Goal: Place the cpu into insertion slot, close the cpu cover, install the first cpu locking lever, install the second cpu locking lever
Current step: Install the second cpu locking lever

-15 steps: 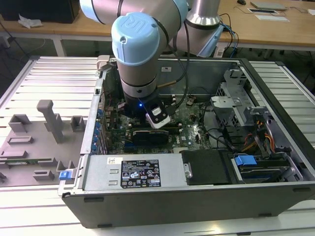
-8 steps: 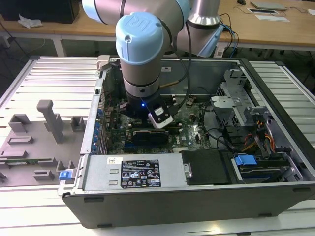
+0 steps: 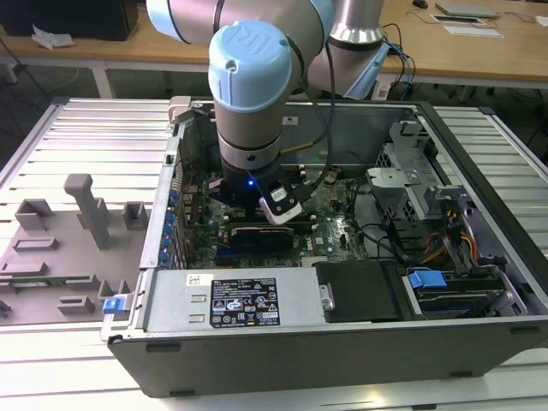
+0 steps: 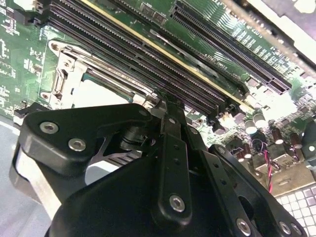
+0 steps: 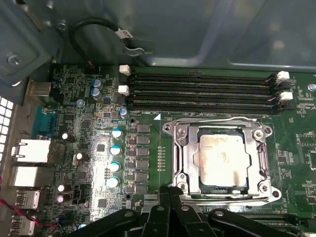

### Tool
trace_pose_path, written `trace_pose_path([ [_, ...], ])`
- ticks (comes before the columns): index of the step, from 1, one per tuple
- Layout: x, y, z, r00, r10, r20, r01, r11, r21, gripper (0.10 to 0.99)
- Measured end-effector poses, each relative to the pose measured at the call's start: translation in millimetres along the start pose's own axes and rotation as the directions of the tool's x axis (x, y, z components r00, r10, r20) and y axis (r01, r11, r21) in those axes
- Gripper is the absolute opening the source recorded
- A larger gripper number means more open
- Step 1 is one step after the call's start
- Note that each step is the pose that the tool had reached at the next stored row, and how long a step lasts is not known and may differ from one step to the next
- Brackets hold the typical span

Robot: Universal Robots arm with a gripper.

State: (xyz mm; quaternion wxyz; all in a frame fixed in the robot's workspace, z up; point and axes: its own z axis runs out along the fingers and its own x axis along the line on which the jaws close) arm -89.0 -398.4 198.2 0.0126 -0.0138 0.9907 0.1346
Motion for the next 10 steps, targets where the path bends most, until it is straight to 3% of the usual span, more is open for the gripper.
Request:
trace_pose_path([
  [6,-0.7,4.6,-16.5,1.0,0.0,0.0001,0.0,1.0,0.003,0.106],
  [7,-0.8,5.7,-20.1,1.0,-0.001,-0.0002,0.001,0.9998,0.018,0.106],
  [9,-0.8,7.1,-22.1,1.0,-0.002,-0.002,0.002,0.9975,0.071,0.106],
  [10,-0.9,8.3,-23.4,1.0,-0.002,-0.0016,0.002,0.9966,0.082,0.106],
])
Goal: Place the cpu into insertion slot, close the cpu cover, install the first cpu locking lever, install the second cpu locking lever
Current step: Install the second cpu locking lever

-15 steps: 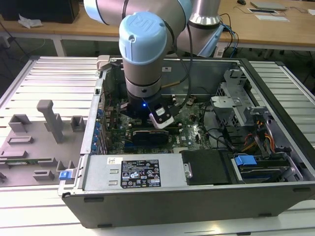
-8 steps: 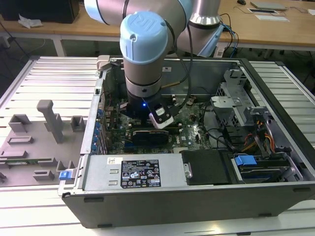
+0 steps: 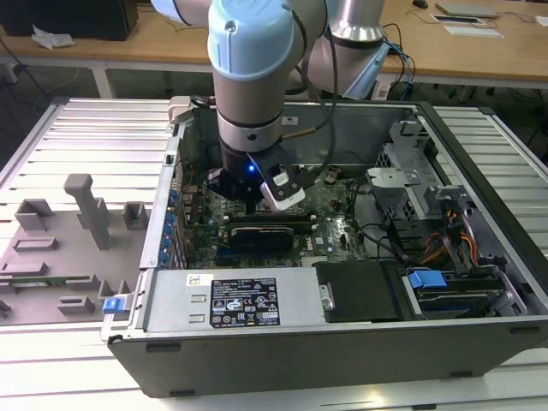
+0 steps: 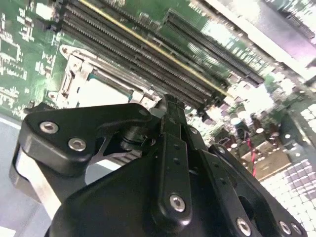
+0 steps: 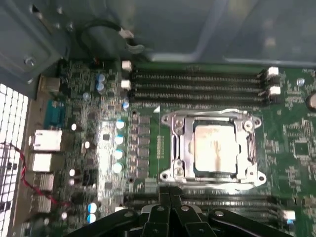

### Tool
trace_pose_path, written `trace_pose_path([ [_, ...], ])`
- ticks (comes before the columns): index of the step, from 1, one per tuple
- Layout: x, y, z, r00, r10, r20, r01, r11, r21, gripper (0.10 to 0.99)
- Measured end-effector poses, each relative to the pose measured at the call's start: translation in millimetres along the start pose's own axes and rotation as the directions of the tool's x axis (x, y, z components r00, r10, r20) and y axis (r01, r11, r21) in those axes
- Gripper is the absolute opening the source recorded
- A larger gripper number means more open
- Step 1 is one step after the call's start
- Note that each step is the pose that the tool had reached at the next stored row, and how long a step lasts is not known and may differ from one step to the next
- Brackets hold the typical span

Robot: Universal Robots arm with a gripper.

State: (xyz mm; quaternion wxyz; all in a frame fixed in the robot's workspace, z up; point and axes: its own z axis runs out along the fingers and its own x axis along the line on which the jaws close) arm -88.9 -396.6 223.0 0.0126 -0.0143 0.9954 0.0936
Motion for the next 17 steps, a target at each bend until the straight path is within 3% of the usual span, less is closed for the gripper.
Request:
trace_pose_path([
  [6,-5.2,1.5,-4.0,1.0,-0.001,0.0032,0.001,1.0,0.001,0.106],
  [8,-11.4,1.4,-4.3,1.0,-0.001,0.003,0.001,1.0,0.001,0.106],
  [15,-45.0,0.9,-3.5,1.0,0.001,-0.0058,-0.001,1.0,0.001,0.106],
  [17,-48.5,3.9,-2.8,1.0,-0.001,-0.0061,0.001,1.0,0.001,0.106],
])
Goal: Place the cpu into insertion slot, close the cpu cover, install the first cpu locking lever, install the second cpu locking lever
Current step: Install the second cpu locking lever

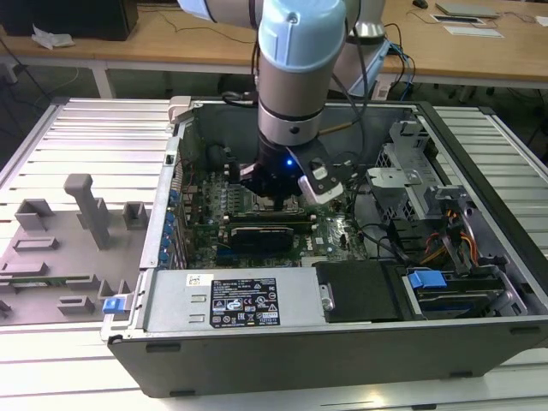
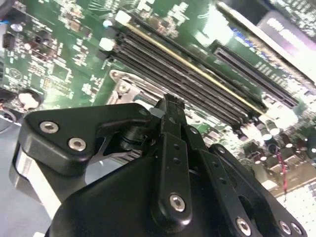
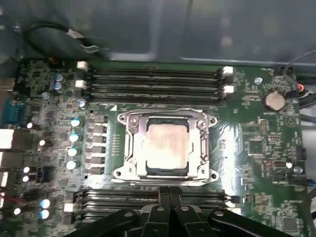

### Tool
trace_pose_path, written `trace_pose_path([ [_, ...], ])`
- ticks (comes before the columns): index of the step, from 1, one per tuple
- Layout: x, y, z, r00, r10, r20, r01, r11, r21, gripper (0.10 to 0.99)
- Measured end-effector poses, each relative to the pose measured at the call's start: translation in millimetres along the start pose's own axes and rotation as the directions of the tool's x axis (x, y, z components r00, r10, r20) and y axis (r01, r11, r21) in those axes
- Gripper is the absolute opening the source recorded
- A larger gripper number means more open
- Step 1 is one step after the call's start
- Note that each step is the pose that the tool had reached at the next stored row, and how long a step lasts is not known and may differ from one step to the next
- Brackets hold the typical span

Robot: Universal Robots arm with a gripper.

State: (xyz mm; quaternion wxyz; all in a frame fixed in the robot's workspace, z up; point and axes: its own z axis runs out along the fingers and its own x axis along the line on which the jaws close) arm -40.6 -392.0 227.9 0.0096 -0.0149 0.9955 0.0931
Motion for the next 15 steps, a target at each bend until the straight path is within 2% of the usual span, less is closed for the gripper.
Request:
trace_pose_path([
  [1,-1.0,2.6,0.5,1.0,0.0,0.0,0.0,1.0,0.0,0.106],
  [3,-2.5,14.1,2.7,1.0,-0.001,-0.0002,0.001,1.0,0.0,0.106],
  [6,-3.1,25.5,4.8,1.0,-0.001,-0.0002,0.001,1.0,0.0,0.106],
  [9,-3.3,28.8,3.1,1.0,-0.002,-0.0005,0.002,1.0,0.004,0.106],
  [12,-3.5,30.8,-4.0,1.0,-0.002,-0.0007,0.002,0.9999,0.012,0.106],
  [15,-3.5,31.2,-4.6,1.0,-0.002,-0.0007,0.002,0.9999,0.015,0.106],
])
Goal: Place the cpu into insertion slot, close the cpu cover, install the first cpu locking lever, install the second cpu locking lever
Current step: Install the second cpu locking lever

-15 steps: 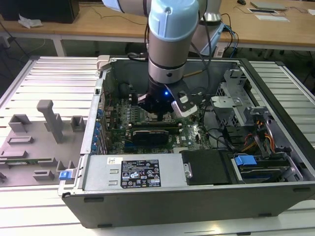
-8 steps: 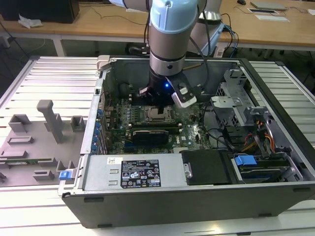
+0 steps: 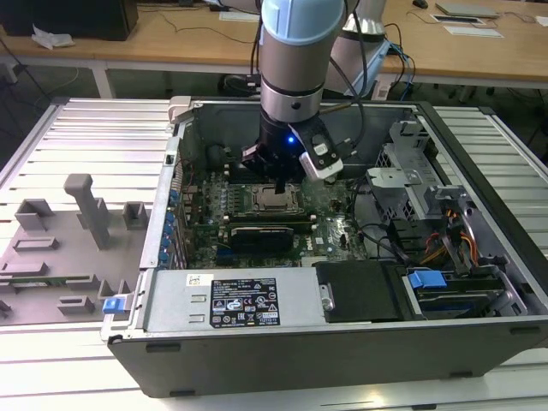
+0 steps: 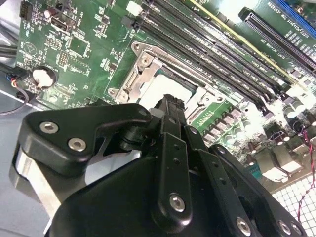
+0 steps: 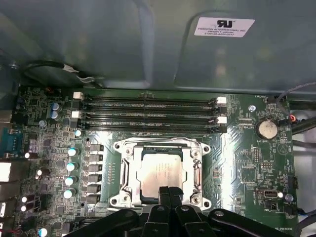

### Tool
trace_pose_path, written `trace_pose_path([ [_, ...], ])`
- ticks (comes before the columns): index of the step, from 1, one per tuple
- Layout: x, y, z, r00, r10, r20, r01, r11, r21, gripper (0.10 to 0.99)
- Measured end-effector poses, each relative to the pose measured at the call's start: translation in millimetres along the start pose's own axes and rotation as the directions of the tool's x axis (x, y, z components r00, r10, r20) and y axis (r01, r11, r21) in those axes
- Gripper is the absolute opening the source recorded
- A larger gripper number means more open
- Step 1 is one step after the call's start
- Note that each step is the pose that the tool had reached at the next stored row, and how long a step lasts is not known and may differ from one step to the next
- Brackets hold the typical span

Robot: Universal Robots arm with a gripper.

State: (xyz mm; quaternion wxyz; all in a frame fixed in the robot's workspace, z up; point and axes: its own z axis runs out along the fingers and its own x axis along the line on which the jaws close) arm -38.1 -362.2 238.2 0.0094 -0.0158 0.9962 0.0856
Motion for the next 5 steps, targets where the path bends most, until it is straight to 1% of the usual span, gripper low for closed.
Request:
trace_pose_path([
  [5,0.0,0.0,0.0,1.0,0.0,-0.0001,0.0,1.0,0.002,0.106],
])
